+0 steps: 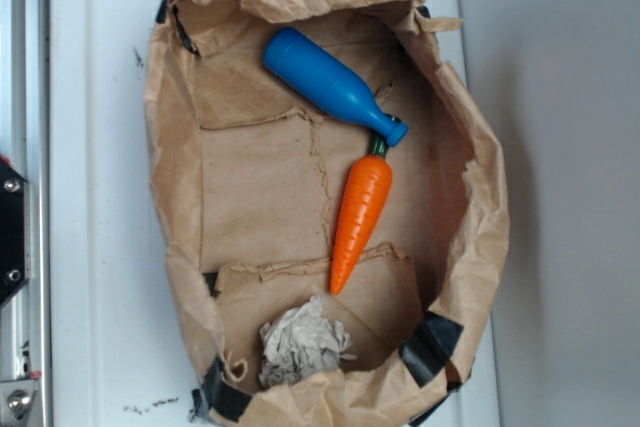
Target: Grab the carrot.
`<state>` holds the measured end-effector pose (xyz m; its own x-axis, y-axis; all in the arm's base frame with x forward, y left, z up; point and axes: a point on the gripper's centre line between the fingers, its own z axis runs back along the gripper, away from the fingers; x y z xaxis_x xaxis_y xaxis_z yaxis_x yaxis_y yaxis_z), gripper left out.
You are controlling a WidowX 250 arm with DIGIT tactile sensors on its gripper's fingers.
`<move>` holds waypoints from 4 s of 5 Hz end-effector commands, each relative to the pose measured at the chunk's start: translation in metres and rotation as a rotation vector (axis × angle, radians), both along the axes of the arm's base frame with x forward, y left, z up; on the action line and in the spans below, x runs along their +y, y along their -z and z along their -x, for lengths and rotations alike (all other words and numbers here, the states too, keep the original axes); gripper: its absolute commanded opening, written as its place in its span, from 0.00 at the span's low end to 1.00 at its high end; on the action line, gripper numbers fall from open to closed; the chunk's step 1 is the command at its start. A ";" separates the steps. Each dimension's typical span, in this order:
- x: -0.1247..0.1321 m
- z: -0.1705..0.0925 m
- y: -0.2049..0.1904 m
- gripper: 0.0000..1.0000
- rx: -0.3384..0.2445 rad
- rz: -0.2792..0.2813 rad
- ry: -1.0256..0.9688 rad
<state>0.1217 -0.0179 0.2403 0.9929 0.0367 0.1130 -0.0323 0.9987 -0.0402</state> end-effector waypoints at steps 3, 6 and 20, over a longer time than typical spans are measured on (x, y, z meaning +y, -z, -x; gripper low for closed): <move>0.055 -0.144 0.036 1.00 -0.060 -0.020 -0.144; 0.073 -0.156 0.059 1.00 -0.062 0.044 -0.299; 0.022 -0.192 0.204 1.00 -0.050 0.051 -0.849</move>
